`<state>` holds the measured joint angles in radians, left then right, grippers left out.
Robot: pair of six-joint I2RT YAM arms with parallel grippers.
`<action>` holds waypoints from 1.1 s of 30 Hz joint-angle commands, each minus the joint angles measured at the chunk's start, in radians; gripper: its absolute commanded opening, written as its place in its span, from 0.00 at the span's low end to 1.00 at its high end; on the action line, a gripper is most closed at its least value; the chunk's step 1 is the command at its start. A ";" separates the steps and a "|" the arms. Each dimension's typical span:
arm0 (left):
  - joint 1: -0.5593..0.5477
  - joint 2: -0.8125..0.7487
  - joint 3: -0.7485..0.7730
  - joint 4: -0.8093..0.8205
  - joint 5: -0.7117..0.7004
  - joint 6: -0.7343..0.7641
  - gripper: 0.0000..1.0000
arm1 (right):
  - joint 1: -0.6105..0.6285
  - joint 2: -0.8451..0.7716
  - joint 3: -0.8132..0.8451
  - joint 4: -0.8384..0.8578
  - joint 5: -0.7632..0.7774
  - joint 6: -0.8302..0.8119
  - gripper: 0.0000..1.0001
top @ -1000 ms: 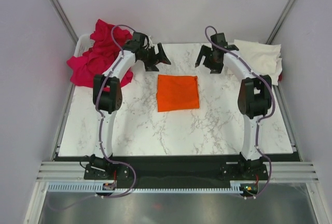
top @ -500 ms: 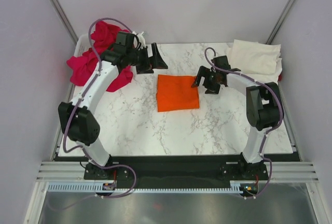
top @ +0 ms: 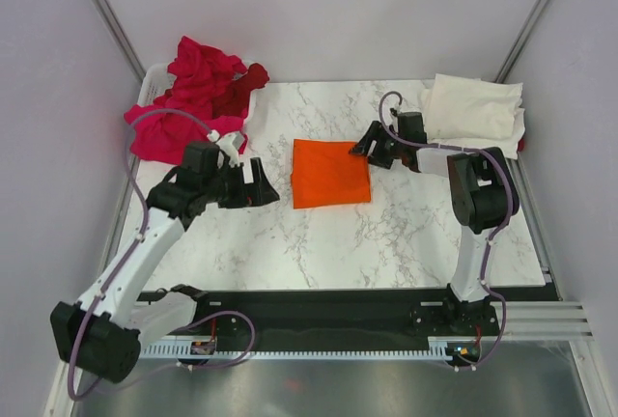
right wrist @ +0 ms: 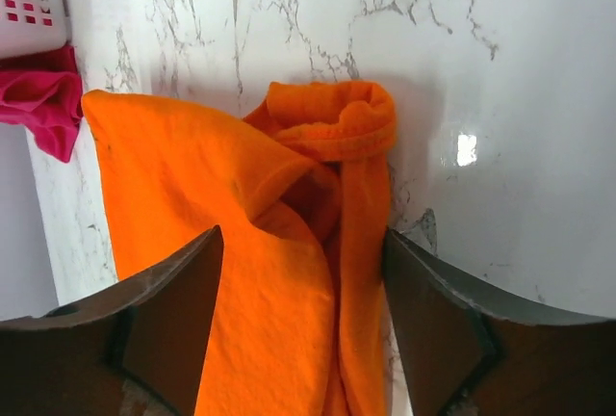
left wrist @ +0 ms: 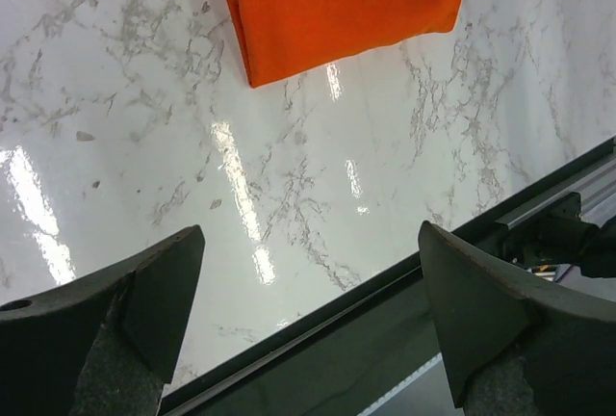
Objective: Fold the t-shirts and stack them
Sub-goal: Neatly place the folded tshirt to the corner
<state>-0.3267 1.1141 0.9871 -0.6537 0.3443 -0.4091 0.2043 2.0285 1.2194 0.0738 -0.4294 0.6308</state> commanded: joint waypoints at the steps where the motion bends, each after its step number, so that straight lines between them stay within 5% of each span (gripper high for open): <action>1: 0.002 -0.173 -0.108 0.083 -0.091 0.030 1.00 | 0.000 0.053 -0.136 0.208 -0.031 0.081 0.73; 10: 0.002 -0.364 -0.249 0.108 -0.136 0.007 1.00 | 0.006 0.006 -0.279 0.501 -0.069 0.196 0.01; 18: 0.000 -0.444 -0.288 0.108 -0.136 0.007 1.00 | -0.019 -0.204 0.024 -0.137 0.136 -0.019 0.00; 33: 0.000 -0.433 -0.289 0.108 -0.136 0.007 1.00 | -0.112 -0.142 0.575 -0.531 0.244 -0.082 0.00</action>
<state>-0.3267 0.6830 0.6960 -0.5766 0.2176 -0.4099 0.1017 1.8618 1.6726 -0.3676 -0.2150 0.5713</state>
